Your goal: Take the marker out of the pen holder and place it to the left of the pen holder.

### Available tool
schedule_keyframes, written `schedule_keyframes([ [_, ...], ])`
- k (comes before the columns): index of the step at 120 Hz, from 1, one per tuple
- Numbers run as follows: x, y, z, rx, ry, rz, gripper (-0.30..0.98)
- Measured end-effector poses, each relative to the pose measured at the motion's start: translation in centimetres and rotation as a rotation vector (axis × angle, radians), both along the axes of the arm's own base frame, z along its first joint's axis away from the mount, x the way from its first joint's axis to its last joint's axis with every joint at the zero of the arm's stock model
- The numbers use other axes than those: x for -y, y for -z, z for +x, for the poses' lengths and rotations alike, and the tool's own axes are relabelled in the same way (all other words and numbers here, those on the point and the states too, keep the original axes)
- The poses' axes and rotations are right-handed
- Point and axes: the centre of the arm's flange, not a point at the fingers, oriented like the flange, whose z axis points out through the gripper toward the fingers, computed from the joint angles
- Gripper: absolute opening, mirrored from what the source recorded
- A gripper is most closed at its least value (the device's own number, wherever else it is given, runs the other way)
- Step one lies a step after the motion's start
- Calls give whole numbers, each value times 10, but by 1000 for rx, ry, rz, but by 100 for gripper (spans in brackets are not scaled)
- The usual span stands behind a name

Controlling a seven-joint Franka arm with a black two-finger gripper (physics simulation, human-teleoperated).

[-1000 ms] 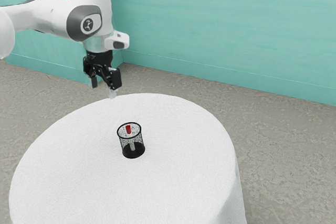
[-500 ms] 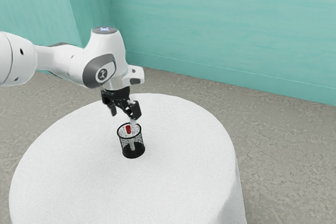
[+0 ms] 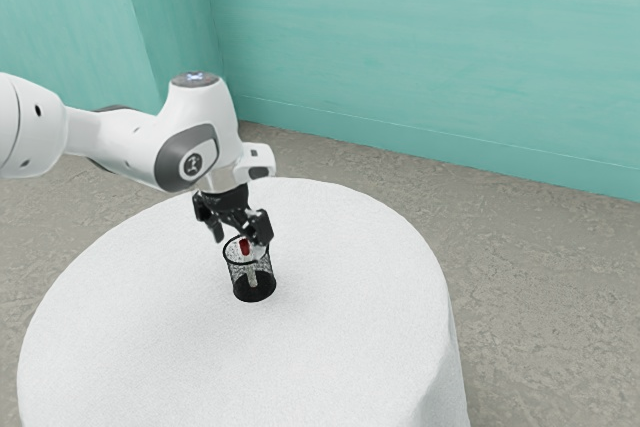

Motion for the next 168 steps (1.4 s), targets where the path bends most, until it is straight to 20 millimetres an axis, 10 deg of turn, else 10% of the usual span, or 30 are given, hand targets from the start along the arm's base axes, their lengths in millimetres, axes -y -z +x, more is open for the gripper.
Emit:
schedule_keyframes([
  [20,-1,-1,-2,3,-17,-2,65],
  [54,-2,-3,-5,5,-20,9,15],
  [88,-2,-12,-7,20,-27,14,-4],
  [139,-23,-157,-45,219,-51,55,-10],
  [168,-83,-120,-36,133,-122,130,-9],
])
